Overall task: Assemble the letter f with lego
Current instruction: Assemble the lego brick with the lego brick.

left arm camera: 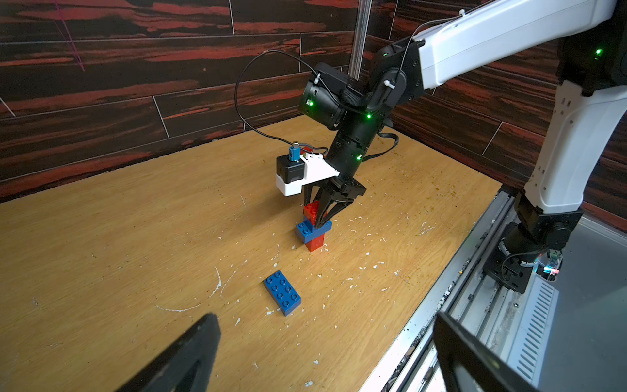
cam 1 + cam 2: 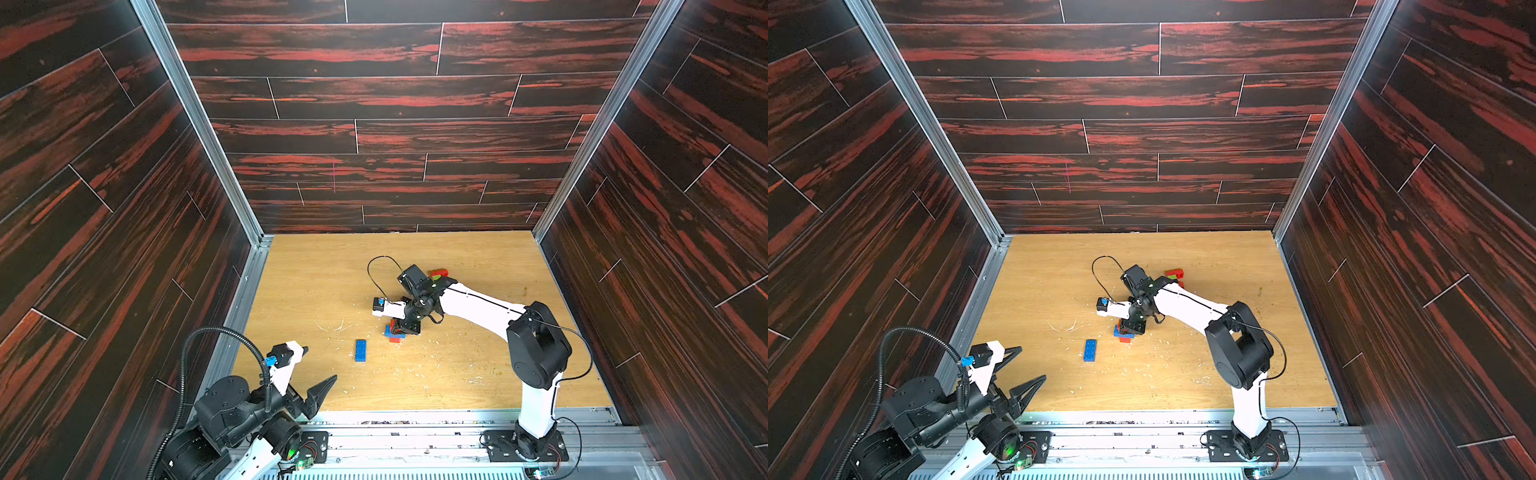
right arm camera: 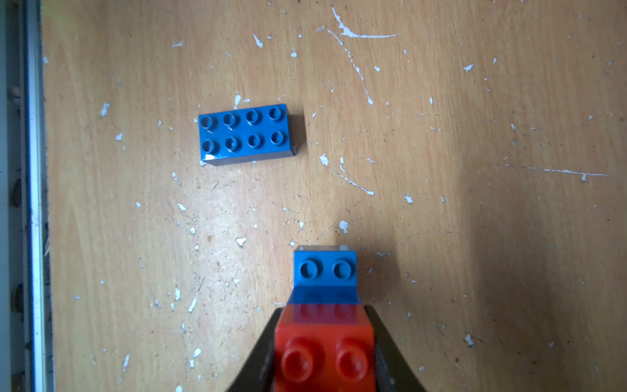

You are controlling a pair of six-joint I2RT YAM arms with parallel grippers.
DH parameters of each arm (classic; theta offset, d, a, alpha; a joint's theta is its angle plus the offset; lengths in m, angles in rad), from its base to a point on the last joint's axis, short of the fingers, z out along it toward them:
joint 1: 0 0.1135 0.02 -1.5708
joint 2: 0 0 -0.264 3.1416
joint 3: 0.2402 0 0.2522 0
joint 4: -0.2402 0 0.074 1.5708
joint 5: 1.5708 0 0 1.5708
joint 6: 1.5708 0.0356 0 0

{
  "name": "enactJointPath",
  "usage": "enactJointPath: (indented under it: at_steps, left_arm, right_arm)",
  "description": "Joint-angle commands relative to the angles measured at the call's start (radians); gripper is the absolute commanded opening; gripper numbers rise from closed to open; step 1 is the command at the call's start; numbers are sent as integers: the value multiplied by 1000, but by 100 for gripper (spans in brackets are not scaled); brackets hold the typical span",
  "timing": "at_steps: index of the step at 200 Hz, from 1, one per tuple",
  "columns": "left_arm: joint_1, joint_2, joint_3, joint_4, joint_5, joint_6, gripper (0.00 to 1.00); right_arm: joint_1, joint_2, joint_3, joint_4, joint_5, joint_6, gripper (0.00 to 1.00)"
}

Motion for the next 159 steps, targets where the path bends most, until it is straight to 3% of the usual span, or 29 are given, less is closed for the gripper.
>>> enactJointPath:
  at_steps: [1,86,159]
  left_arm:
    - [-2,1,4,2,0,-2,100]
    - [-2,0,4,2,0,-2,100]
    - [-2,-9,5,2,-5,-4,100]
  right_arm:
    - [-6,49,-74,-106,5,10,37]
    - [-20,22,-116,-73,-21,13,36]
    - [-18,2,17,-183,-4,12,40]
